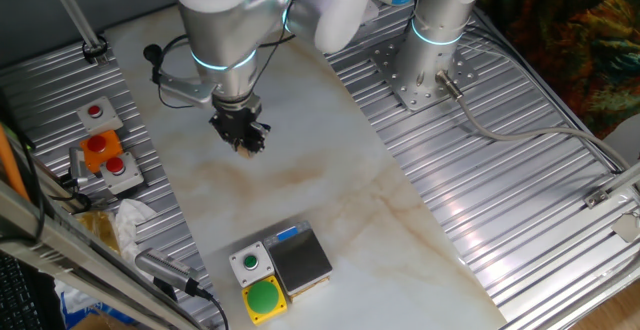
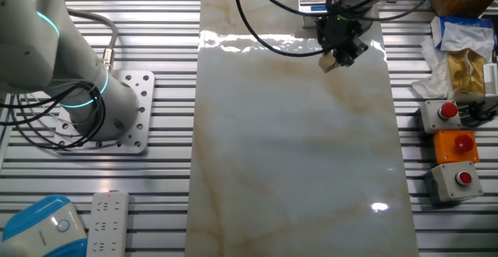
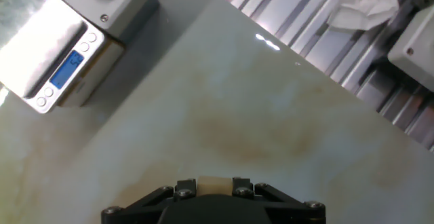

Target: Remove the object from the scale

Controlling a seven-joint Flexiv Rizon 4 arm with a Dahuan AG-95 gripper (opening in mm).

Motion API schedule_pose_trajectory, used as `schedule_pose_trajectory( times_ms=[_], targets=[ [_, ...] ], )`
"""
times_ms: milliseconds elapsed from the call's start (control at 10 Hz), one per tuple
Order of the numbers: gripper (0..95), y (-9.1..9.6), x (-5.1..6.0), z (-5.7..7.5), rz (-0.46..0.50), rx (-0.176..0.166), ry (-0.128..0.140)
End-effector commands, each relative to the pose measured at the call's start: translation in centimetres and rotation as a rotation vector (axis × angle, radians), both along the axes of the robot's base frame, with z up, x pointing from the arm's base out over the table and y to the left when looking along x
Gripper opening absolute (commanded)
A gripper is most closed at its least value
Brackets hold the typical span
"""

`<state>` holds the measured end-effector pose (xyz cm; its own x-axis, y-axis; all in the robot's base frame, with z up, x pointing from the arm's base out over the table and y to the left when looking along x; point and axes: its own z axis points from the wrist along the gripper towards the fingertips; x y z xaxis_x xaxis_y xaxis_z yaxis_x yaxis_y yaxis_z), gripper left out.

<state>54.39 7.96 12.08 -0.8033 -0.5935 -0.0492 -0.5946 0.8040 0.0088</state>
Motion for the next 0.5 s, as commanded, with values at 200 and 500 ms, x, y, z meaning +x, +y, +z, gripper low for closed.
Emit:
schedule_pose_trajectory(
  times_ms=[200, 500],
  targets=[
    [0.0, 0.2, 0.0, -0.3, -0.255, 0.0, 0.049],
    [0.0, 0.2, -0.9, -1.1, -0.368, -0.043, 0.045]
  ],
)
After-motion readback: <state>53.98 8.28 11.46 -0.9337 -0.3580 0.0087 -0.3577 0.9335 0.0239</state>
